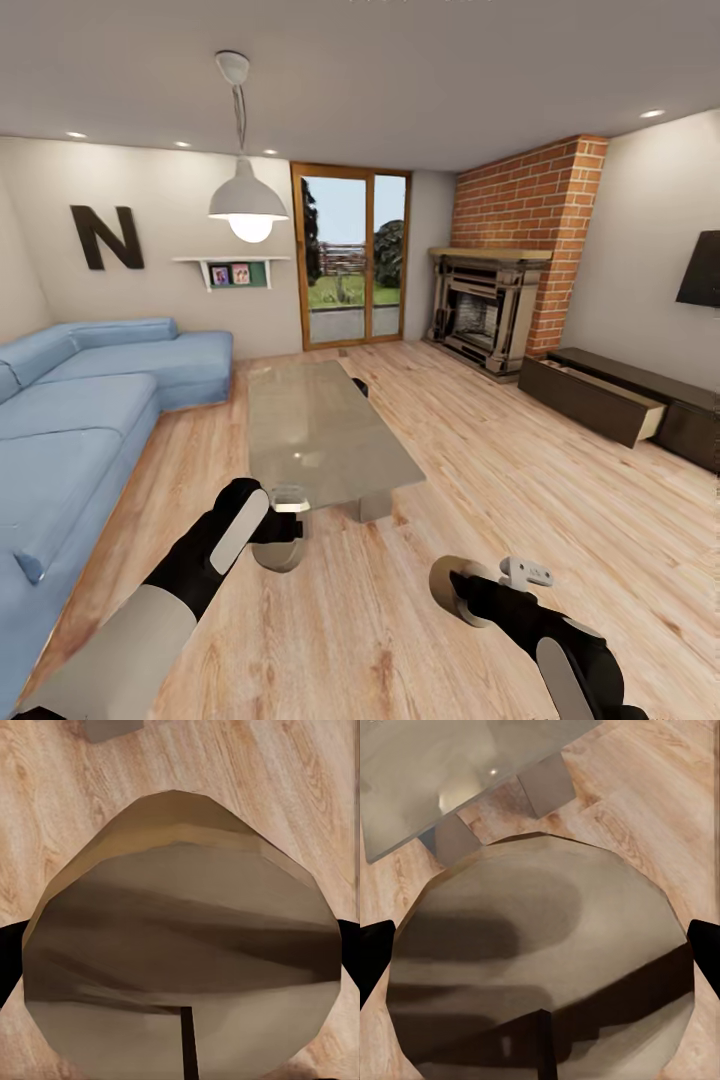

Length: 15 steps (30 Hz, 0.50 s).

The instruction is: Place each of the two pumpkins and all three candles from the living room inside a cabinet in the living room (use any cabinet), then make sure every cabinet is closed, and position the cauldron so it is next to a table in the living room.

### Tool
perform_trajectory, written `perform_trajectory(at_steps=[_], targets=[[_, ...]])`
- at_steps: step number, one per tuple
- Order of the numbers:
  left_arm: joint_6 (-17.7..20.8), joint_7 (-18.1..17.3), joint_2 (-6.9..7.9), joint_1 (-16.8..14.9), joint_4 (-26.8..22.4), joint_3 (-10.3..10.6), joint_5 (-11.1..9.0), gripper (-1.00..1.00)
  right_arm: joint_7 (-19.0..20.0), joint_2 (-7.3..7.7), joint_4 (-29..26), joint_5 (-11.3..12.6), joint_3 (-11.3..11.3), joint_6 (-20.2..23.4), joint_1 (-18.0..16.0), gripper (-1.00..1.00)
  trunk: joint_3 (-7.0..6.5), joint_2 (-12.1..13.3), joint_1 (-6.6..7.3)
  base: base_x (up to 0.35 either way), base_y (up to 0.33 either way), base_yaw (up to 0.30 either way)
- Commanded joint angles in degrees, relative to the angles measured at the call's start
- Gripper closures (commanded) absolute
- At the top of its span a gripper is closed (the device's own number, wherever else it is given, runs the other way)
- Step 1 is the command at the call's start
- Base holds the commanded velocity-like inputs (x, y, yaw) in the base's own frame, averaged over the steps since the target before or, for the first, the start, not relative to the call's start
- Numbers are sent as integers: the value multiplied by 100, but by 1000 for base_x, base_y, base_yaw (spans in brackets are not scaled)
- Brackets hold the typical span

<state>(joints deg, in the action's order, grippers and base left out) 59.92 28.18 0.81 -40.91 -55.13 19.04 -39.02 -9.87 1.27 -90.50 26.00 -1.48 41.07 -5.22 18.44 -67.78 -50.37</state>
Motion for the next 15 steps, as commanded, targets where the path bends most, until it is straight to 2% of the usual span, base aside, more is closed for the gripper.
perform_trajectory(at_steps=[1,7,15], targets=[[8,58,7,-5,-9,20,-61,100,-59,5,-5,58,-9,15,-5,100,1,-5,0,0,0,-184],[8,64,7,-3,-15,21,-62,100,-59,5,2,63,8,15,-5,100,-40,-5,0,51,-4,-212],[8,65,7,1,-15,21,-59,100,-59,6,19,63,20,15,-5,100,-97,-5,0,159,-98,-222]])
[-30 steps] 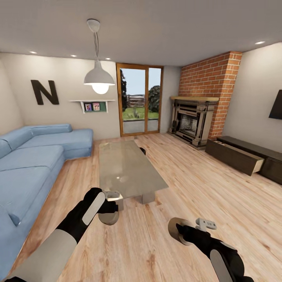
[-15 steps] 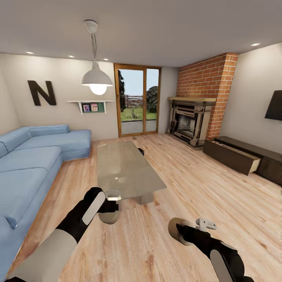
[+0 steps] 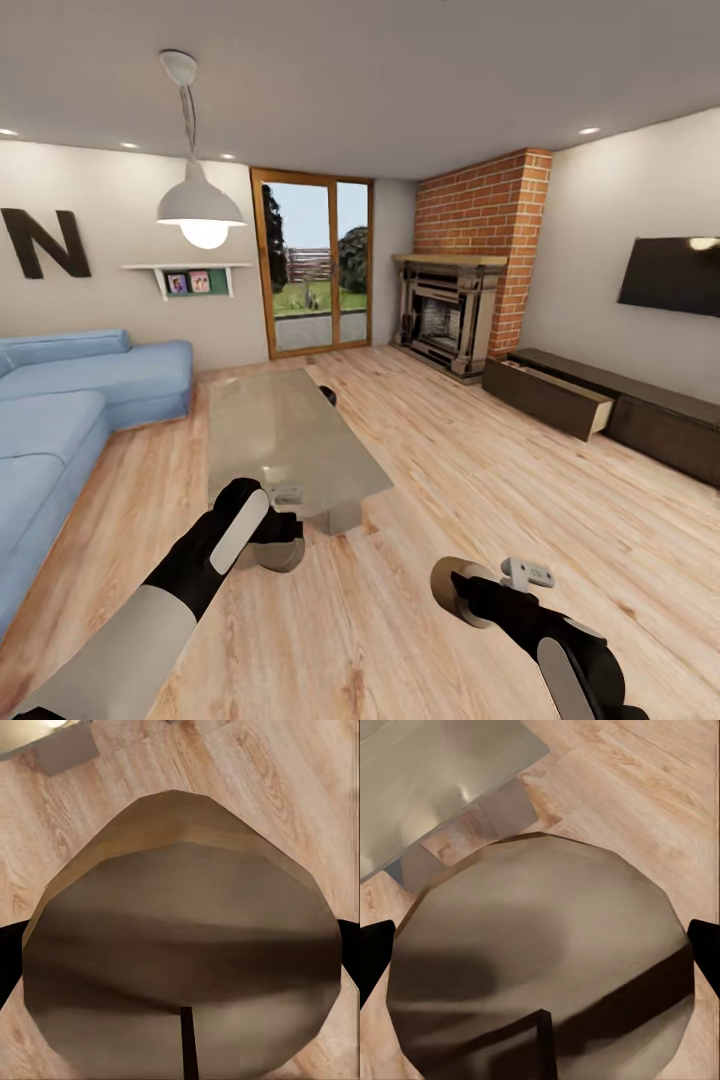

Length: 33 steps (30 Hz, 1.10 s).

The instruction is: Place each of the two pumpkins and all three candles from the living room inside a cabinet in the living room (use any cabinet), then make sure every cabinet is closed, and position the cauldron so it is next to a table in the living room.

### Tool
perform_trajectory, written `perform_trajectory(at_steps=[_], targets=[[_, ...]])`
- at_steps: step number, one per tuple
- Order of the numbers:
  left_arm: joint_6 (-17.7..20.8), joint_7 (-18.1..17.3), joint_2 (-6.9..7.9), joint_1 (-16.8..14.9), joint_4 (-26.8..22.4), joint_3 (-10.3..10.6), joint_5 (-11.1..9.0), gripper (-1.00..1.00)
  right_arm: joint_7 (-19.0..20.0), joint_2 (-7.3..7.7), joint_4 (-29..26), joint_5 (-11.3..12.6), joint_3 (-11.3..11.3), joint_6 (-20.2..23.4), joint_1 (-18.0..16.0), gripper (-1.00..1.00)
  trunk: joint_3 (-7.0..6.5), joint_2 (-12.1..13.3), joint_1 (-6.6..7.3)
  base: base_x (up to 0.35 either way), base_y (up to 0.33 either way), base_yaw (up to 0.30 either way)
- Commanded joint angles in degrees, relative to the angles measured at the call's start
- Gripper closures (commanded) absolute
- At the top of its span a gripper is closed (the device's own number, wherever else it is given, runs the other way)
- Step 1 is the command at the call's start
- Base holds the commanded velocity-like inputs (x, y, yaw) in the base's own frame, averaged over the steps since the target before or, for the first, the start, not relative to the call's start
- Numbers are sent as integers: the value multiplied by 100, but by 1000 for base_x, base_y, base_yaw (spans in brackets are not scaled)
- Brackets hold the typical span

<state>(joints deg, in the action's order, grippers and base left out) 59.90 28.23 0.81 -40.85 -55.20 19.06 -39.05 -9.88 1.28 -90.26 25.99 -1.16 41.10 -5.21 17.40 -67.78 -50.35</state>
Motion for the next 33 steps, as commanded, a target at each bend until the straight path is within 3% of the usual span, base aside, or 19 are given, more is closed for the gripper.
perform_trajectory(at_steps=[1,16,23,33], targets=[[10,60,7,-6,-8,19,-57,100,-58,8,-3,64,-10,12,-6,100,0,-5,-2,164,-138,-224],[10,60,7,-4,-8,28,-53,100,-61,5,-1,62,-12,20,-6,100,-55,-5,-2,134,-140,-158],[10,60,7,-4,-8,28,-51,100,-58,4,-3,71,-9,15,-6,100,-62,-5,-2,30,-31,-30],[8,75,-1,-5,-8,28,-50,100,-58,3,-1,76,-7,14,-6,100,-124,-5,-2,17,-17,-194]])
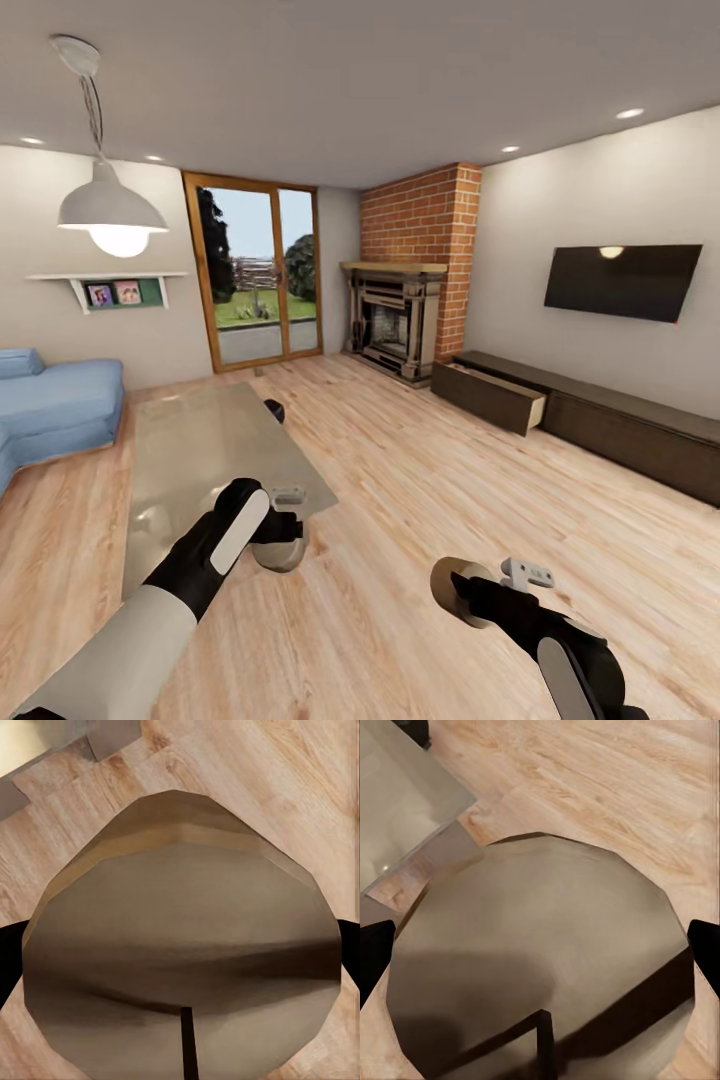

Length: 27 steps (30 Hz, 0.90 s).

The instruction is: Place each of the two pumpkins and all three candles from the living room inside a cabinet in the living room (use any cabinet), then make sure every cabinet is closed, and position the cauldron so it is next to a table in the living room.

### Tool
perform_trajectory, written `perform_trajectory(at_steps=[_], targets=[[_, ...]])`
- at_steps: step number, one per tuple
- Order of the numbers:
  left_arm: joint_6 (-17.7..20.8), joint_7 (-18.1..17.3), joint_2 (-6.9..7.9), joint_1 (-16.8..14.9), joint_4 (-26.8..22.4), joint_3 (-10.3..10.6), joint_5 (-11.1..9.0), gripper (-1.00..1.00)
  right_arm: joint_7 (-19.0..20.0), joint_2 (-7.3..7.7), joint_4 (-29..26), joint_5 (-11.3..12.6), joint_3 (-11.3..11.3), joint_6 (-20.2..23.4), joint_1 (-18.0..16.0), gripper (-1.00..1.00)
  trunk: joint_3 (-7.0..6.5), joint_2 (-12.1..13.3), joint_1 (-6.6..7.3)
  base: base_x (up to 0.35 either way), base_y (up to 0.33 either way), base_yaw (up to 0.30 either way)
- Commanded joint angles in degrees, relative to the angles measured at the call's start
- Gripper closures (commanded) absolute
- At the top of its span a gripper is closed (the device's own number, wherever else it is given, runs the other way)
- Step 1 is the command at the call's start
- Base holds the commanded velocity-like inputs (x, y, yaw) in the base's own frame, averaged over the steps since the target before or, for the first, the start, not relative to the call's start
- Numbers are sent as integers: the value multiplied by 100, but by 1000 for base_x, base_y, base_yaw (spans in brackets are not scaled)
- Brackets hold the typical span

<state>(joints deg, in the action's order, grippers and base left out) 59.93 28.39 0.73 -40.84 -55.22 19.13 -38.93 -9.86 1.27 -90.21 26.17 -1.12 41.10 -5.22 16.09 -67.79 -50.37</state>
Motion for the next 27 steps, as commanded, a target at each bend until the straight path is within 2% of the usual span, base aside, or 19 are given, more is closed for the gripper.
perform_trajectory(at_steps=[1,16,27], targets=[[5,60,6,-5,-7,20,-62,100,-60,5,-5,59,-11,13,-5,100,1,-3,0,72,-74,-222],[-7,87,6,-3,-9,20,-62,100,-60,1,-40,56,-37,10,-5,100,-97,-3,0,135,-124,-220],[-11,96,6,-3,-9,22,-62,100,-60,-4,-58,55,-64,12,-14,100,-104,-3,0,197,-161,-30]])
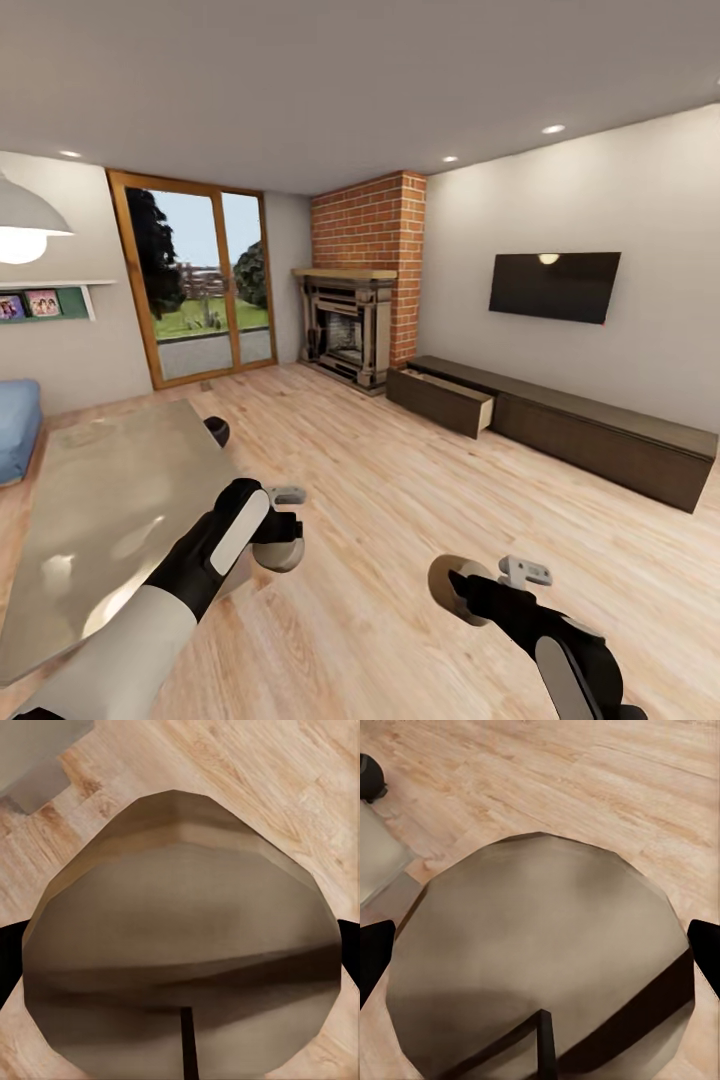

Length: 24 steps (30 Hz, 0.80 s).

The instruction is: Place each of the two pumpkins and all three candles from the living room inside a cabinet in the living room (use any cabinet), then make sure every cabinet is closed, and position the cauldron so it is next to a table in the living room.

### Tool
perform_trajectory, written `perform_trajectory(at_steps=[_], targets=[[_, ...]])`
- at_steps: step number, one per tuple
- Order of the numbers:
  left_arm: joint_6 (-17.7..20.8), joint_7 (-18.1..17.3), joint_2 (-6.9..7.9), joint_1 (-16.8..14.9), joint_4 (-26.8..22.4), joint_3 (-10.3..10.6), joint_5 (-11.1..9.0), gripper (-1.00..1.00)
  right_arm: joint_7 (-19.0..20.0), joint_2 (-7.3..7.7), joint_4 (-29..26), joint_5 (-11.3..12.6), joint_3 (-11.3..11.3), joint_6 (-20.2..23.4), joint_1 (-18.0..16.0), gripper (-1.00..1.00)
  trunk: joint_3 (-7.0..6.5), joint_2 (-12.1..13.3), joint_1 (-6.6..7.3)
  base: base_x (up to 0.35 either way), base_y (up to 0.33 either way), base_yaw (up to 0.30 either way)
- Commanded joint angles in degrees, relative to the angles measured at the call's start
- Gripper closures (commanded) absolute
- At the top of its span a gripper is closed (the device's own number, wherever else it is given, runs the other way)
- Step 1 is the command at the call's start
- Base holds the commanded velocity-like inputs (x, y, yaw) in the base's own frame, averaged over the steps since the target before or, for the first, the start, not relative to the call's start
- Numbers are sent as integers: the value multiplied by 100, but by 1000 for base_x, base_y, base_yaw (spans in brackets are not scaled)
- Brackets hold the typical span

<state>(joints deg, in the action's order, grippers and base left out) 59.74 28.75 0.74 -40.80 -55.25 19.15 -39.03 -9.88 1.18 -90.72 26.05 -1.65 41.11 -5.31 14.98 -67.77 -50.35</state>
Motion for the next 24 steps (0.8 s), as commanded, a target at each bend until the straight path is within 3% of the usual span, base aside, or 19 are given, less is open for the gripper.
perform_trajectory(at_steps=[1,8,24], targets=[[8,60,6,-7,-7,21,-52,100,-58,5,-7,67,-11,11,-5,100,7,-5,-2,205,-161,-1],[5,61,7,-7,-9,26,-52,100,-58,5,-6,67,-11,11,-5,100,-1,-5,-2,221,-157,-64],[9,61,6,-7,3,27,-52,100,-58,12,2,67,-11,11,-5,100,-71,-5,-2,301,-72,-255]])
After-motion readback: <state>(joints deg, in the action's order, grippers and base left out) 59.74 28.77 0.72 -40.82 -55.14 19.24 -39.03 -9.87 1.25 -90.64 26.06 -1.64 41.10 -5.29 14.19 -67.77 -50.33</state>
